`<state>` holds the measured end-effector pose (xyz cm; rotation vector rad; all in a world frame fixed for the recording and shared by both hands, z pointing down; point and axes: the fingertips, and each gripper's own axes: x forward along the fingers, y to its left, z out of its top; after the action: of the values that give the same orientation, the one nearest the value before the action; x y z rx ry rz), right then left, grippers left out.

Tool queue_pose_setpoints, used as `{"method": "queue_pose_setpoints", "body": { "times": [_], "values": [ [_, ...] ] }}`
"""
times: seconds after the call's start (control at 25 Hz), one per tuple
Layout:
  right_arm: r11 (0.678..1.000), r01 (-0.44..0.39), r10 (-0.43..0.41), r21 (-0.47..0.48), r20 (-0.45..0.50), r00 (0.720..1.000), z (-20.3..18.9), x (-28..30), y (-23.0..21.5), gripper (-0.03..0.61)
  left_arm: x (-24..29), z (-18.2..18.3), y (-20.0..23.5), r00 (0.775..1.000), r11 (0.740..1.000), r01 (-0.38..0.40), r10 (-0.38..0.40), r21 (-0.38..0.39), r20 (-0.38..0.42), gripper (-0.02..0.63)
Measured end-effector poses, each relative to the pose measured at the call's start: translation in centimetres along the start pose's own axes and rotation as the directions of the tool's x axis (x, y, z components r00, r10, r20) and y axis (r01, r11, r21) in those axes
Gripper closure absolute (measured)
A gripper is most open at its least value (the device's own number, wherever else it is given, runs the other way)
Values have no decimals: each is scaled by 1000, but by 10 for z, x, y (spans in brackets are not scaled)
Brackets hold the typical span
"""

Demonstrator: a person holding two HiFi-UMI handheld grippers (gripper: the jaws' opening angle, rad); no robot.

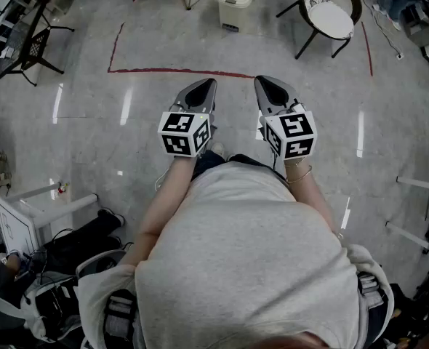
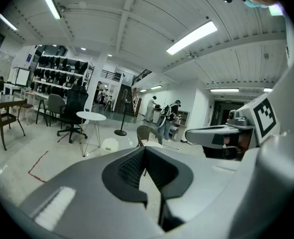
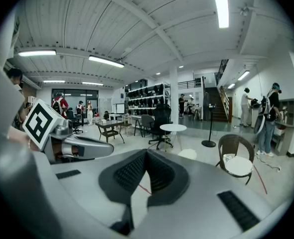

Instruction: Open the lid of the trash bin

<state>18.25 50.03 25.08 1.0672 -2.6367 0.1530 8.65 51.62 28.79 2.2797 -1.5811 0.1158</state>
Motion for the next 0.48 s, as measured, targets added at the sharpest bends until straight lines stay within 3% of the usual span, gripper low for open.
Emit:
{"method": "queue_pose_setpoints", "body": {
  "times": [0.48],
  "values": [
    [1000,0,0,8,-15,1000,-4,12,-9,572,5,-4,10,1000,999,-23,22,-32,-18,606]
  ]
}}
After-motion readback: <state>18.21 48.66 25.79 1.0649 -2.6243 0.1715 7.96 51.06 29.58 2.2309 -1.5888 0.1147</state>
